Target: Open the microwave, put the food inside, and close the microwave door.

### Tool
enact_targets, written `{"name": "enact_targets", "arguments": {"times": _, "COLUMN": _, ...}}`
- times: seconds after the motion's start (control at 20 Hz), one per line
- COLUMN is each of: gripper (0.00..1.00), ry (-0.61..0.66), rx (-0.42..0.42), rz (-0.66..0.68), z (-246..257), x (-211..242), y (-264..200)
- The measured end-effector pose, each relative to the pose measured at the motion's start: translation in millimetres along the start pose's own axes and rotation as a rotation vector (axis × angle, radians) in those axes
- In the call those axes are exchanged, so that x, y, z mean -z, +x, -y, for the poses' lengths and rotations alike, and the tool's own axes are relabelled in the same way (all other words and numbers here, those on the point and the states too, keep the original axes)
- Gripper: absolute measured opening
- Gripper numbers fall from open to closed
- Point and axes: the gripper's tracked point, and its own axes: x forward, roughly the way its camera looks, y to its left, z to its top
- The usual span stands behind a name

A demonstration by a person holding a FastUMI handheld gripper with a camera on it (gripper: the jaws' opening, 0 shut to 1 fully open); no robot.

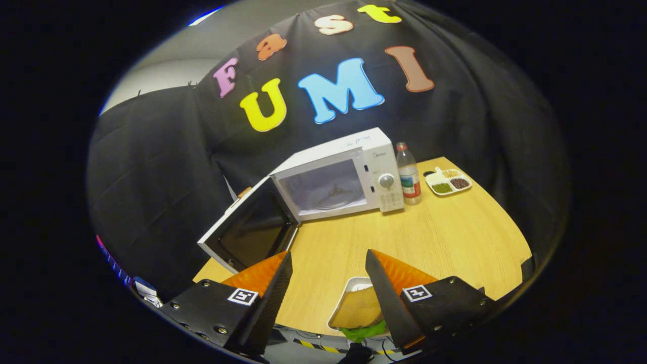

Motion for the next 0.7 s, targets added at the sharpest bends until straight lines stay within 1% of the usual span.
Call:
{"name": "enact_targets", "arguments": {"times": 0.15, "gripper": 0.89, "ry": 0.057, "rx": 0.034, "rz": -0.076, "z": 23, "x": 22, "y": 2}}
{"name": "enact_targets", "arguments": {"times": 0.4, "gripper": 0.89, "ry": 0.137, "rx": 0.122, "rz": -0.188, "z": 59, "x": 59, "y": 6}}
{"name": "enact_targets", "arguments": {"times": 0.5, "gripper": 0.89, "ry": 0.213, "rx": 0.12, "rz": -0.242, "z": 63, "x": 73, "y": 10}}
{"name": "enact_targets", "arguments": {"times": 0.7, "gripper": 0.89, "ry": 0.413, "rx": 0.074, "rz": -0.317, "z": 56, "x": 95, "y": 14}}
